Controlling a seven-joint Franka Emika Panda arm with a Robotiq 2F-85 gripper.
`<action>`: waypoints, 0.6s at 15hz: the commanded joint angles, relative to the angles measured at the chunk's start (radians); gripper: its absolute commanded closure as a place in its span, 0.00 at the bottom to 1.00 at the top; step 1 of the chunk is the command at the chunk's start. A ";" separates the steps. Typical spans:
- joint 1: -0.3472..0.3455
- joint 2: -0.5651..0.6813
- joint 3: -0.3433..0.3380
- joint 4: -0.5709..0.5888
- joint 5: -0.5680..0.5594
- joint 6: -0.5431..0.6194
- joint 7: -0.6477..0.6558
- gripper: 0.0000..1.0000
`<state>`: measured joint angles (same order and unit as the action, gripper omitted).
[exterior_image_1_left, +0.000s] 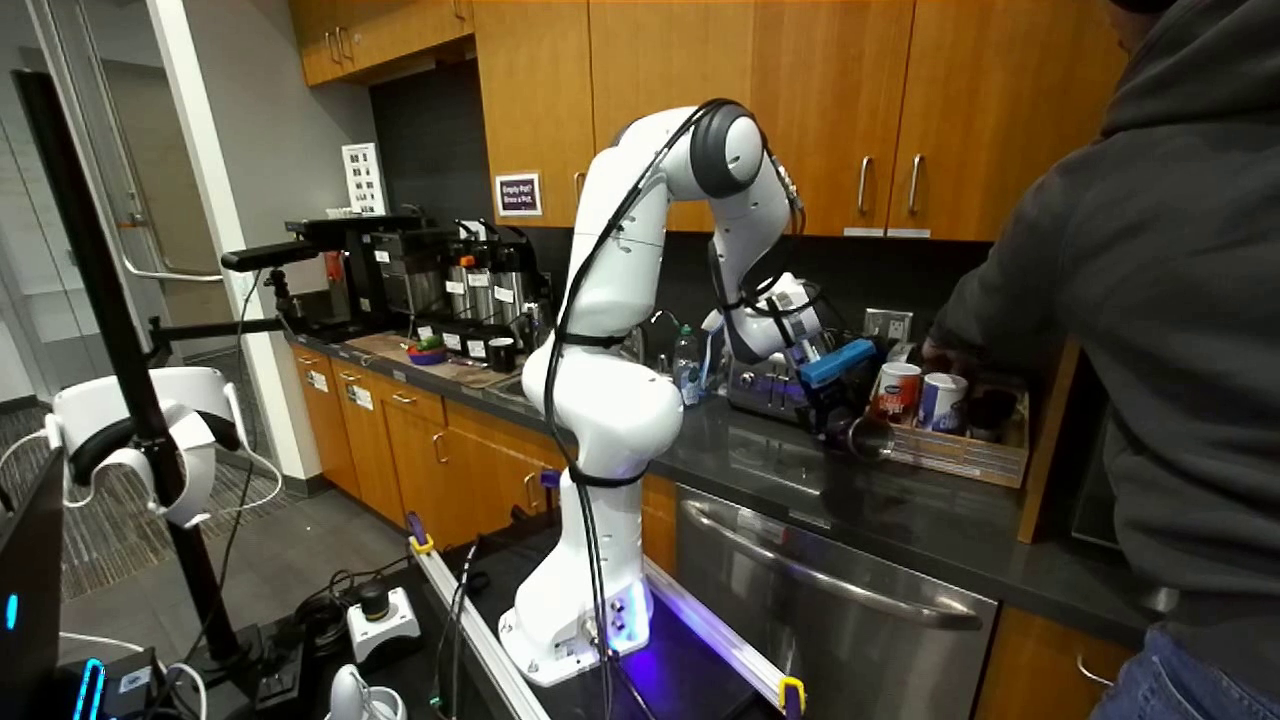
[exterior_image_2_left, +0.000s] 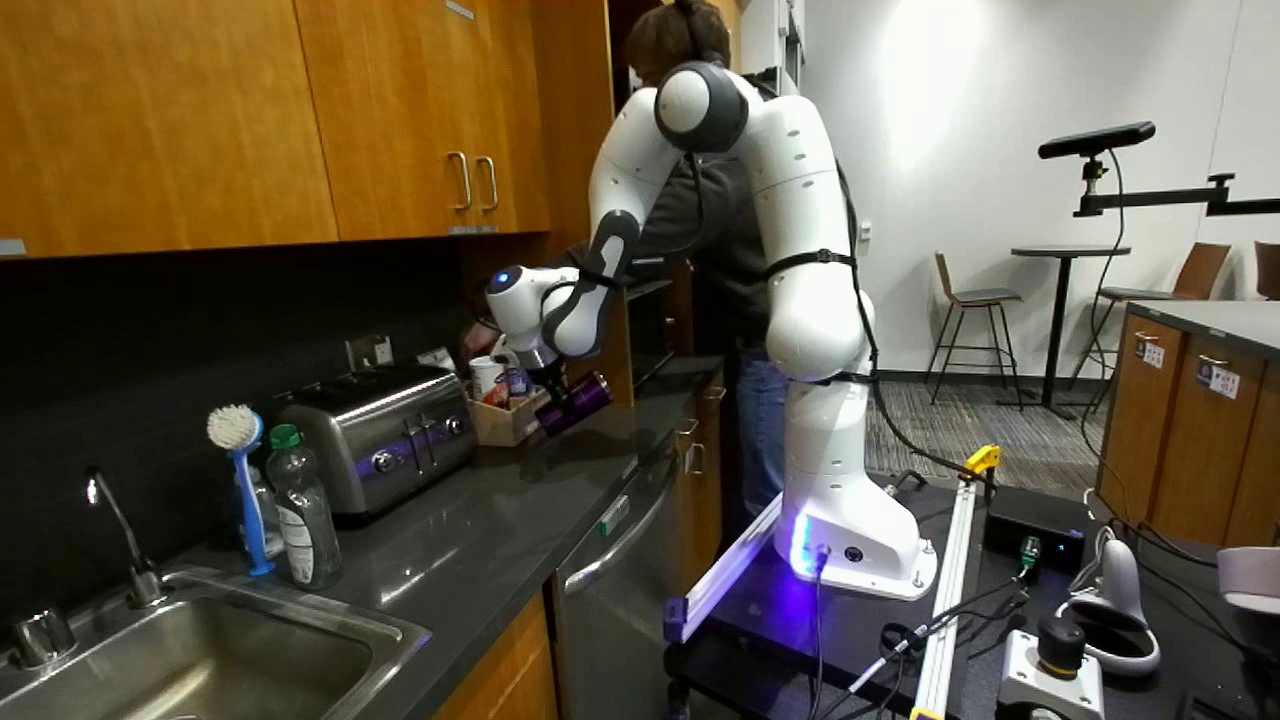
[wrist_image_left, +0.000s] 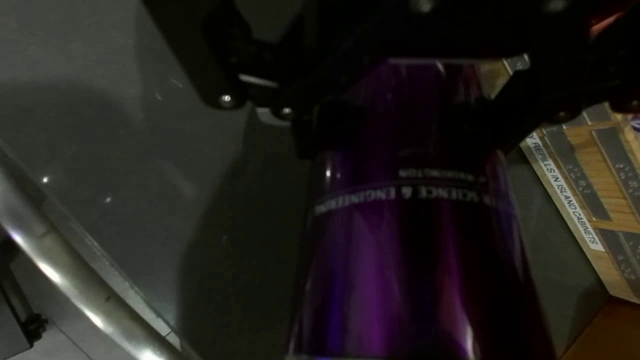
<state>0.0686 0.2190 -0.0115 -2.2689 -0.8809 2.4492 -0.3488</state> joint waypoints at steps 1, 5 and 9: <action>0.006 -0.044 0.015 -0.026 -0.068 -0.063 0.059 0.43; 0.010 -0.047 0.031 -0.030 -0.134 -0.140 0.096 0.43; 0.013 -0.042 0.047 -0.030 -0.177 -0.228 0.098 0.43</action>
<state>0.0750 0.2116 0.0228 -2.2762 -1.0128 2.2874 -0.2690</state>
